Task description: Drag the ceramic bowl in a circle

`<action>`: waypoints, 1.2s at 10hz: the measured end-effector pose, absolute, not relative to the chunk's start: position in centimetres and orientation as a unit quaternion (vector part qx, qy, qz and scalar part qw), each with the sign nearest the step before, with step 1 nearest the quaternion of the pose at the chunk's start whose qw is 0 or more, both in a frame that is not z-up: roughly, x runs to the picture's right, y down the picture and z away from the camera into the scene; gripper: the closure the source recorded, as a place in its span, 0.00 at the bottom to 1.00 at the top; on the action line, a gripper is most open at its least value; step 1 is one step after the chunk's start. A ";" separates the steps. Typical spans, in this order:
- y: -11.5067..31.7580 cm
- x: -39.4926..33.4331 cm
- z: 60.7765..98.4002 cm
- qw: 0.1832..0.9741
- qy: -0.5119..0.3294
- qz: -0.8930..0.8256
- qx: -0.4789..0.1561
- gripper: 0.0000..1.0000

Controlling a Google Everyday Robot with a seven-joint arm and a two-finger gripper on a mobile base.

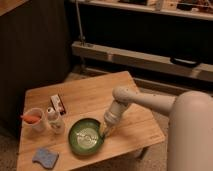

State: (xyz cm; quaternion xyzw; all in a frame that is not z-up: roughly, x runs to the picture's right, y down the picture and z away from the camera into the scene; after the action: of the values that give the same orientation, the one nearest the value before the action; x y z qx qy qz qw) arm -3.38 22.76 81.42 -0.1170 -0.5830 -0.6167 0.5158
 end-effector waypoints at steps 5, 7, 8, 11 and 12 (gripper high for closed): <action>19.5 -4.1 84.9 0.512 -0.563 -0.636 -0.124 1.00; 16.6 -2.4 85.9 0.520 -0.539 -0.649 -0.134 1.00; 15.1 -1.6 86.3 0.522 -0.528 -0.655 -0.141 1.00; 12.4 1.7 86.7 0.535 -0.497 -0.663 -0.164 1.00; 12.1 3.3 86.4 0.543 -0.489 -0.661 -0.170 1.00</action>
State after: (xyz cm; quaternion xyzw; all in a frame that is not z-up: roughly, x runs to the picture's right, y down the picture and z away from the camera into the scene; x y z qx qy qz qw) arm 3.31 12.15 86.40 -0.1704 -0.4890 -0.6613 0.5427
